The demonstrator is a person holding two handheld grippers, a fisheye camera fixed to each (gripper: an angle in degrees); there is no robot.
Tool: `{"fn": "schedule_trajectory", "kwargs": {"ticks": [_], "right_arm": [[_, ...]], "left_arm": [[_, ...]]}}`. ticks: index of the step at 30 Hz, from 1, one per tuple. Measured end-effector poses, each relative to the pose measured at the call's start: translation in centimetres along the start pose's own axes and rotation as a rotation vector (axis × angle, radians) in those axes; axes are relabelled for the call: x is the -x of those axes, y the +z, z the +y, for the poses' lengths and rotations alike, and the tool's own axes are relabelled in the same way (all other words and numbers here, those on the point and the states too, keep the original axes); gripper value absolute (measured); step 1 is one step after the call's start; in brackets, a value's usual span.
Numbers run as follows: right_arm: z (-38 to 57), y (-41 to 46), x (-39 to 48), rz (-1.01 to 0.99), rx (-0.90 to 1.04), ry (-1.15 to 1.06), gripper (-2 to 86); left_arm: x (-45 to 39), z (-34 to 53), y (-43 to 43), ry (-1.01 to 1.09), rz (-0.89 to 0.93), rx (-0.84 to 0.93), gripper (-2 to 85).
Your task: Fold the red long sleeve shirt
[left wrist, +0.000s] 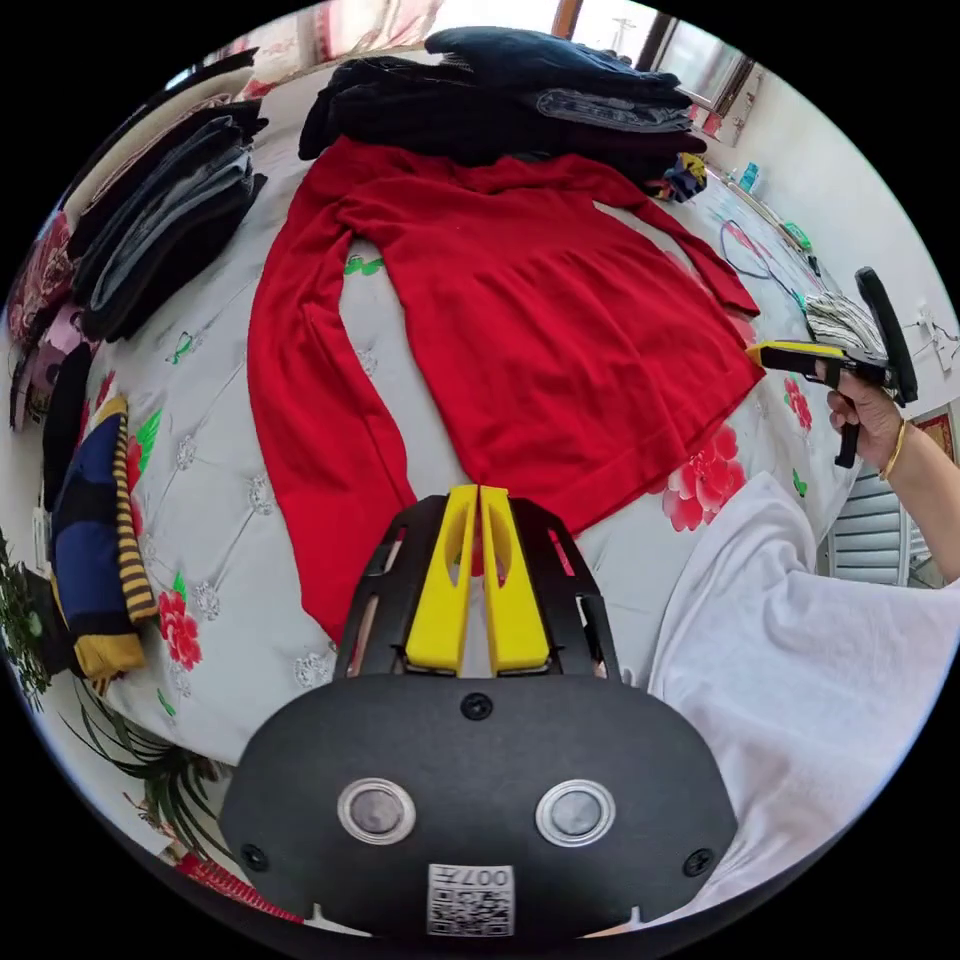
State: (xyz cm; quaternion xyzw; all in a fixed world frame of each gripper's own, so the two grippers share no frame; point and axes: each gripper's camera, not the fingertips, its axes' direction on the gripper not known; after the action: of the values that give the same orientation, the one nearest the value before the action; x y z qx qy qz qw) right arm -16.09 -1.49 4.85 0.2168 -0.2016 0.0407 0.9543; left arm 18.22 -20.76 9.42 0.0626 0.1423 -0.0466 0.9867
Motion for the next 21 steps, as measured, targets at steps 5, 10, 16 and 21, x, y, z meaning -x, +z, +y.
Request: {"fn": "schedule_trajectory", "kwargs": {"ticks": [5, 10, 16, 21], "right_arm": [[3.6, -3.8, -2.4, -0.186, -0.049, -0.095, 0.0], [11.4, -9.3, -6.9, -0.456, -0.136, -0.059, -0.2], [14.5, -8.3, -10.1, -0.616, -0.161, 0.044, -0.2], [3.8, -9.5, -10.1, -0.558, -0.221, 0.018, -0.2]], "left_arm": [[5.0, 1.9, -4.1, -0.115, 0.203, -0.052, -0.9], [8.9, 10.5, -10.6, -0.223, 0.423, -0.167, -1.0], [14.0, 15.3, -10.9, -0.417, 0.604, -0.287, -1.0], [21.5, 4.0, -11.9, -0.417, 0.686, -0.381, -1.0]]}}
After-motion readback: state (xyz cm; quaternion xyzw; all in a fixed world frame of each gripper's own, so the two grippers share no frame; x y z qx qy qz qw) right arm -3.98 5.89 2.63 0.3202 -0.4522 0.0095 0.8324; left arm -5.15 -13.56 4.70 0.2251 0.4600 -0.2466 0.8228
